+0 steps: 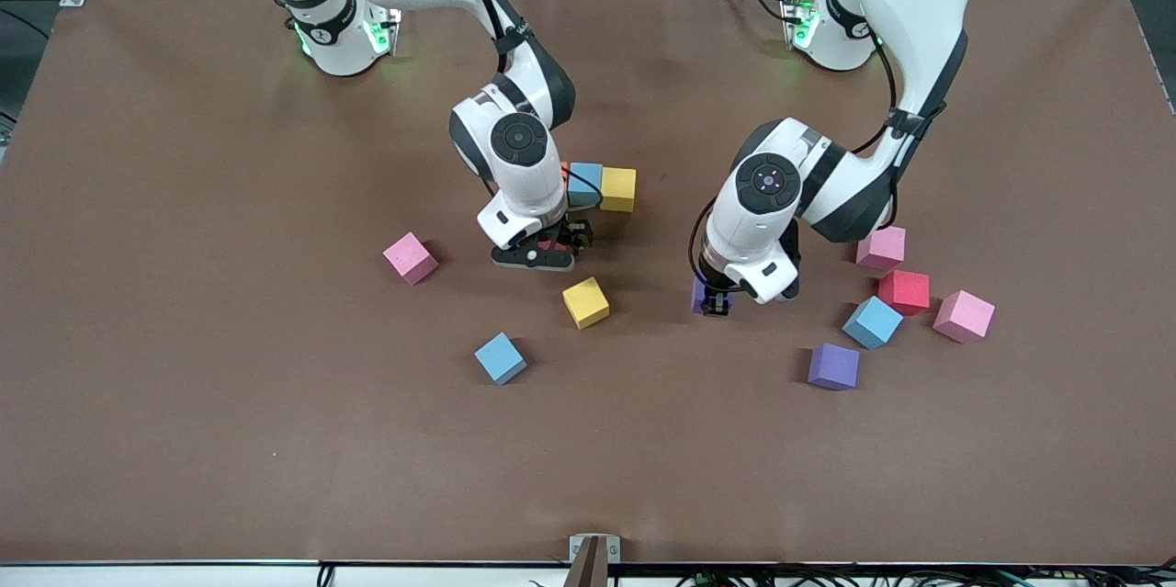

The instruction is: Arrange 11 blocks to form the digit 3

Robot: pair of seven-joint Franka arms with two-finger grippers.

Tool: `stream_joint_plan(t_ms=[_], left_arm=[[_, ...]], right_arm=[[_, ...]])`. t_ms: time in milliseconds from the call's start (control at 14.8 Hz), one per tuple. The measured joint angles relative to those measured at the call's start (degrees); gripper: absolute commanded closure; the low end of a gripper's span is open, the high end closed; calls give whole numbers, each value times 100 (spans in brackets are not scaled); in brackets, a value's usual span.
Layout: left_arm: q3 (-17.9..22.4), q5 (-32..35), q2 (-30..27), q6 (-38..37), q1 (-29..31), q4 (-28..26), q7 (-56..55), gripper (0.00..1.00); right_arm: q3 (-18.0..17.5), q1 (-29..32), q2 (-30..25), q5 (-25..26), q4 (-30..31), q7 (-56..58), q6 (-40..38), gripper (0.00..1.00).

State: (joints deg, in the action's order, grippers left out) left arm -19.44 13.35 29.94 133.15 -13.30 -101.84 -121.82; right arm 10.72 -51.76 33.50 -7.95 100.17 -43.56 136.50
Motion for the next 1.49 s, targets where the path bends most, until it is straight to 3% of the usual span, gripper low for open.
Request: stream_joint_plan(t_ms=[270, 608, 810, 1013, 1283, 1485], left_arm=[[-4, 0, 30, 14, -157, -5, -247, 44], [-7, 0, 209, 14, -714, -44, -791, 44], [-3, 0, 378, 145, -938, -62, -991, 44], [8, 0, 464, 373, -972, -148, -1094, 44], [27, 8, 463, 433, -932, -186, -1094, 44], [5, 10, 462, 473, -981, -151, -1240, 44]], right_arm=[[7, 107, 5, -7, -277, -373, -17, 0], [2, 176, 261, -304, -786, -1838, -283, 0], [30, 223, 329, -311, -851, -2776, -821, 0], [324, 286, 275, -305, -898, -3078, -1326, 0], [817, 359, 173, -239, -902, -2629, -1811, 0], [944, 422, 115, -236, -902, -2595, -1840, 0]])
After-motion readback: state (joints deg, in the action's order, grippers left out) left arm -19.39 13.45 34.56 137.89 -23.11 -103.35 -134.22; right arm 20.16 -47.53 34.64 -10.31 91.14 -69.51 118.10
